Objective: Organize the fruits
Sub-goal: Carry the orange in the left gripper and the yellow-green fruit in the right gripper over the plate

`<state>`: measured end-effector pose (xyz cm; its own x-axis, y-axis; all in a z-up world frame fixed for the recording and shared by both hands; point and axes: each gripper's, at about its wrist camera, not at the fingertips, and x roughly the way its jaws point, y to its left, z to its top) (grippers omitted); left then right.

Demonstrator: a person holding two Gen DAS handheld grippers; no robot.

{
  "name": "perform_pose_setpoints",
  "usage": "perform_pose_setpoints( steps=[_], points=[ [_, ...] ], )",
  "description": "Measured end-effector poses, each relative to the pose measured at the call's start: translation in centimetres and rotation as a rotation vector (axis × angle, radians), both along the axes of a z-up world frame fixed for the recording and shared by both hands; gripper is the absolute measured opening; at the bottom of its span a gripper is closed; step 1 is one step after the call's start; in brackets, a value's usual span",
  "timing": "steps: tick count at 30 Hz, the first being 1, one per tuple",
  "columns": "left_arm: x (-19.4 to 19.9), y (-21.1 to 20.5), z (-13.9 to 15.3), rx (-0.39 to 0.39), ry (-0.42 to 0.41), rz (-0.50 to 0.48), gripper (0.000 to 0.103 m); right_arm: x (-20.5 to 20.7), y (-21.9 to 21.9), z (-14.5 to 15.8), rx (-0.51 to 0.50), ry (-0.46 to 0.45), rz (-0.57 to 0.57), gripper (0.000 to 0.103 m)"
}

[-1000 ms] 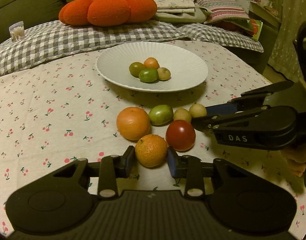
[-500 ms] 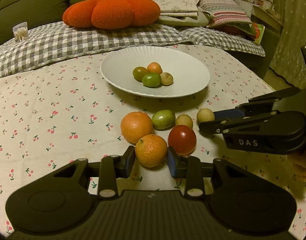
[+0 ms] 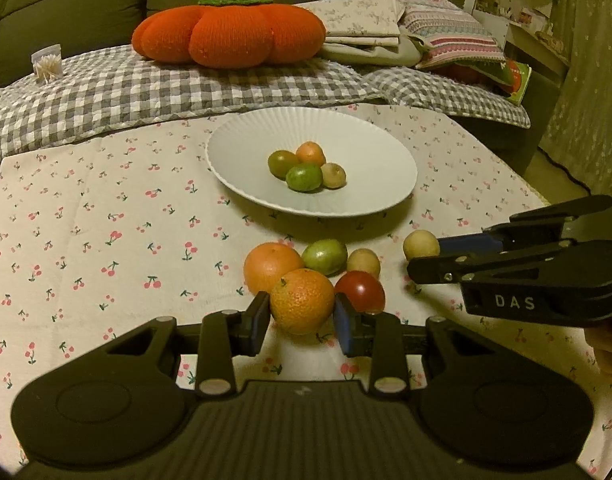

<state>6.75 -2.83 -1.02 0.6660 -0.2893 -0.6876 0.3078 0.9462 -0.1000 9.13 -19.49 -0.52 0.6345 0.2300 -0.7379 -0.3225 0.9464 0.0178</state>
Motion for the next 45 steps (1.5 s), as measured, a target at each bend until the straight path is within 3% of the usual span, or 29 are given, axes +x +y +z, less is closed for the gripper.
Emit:
perform_pose_setpoints(
  steps=[24,34,45],
  points=[
    [3.2,-0.9,2.8,-0.067,-0.042,0.051,0.032,1.3,-0.5,3.1,0.057,-0.054,-0.054,0.022],
    [5.2,-1.8,2.9,-0.091,-0.044,0.070,0.032,3.2,-1.9,3.0,0.086,-0.047,-0.108,0.022],
    [6.9,-2.4,1.8,-0.063,-0.042,0.080,0.032,4.9,-2.7,2.0,0.100,-0.041,-0.131,0.022]
  ],
)
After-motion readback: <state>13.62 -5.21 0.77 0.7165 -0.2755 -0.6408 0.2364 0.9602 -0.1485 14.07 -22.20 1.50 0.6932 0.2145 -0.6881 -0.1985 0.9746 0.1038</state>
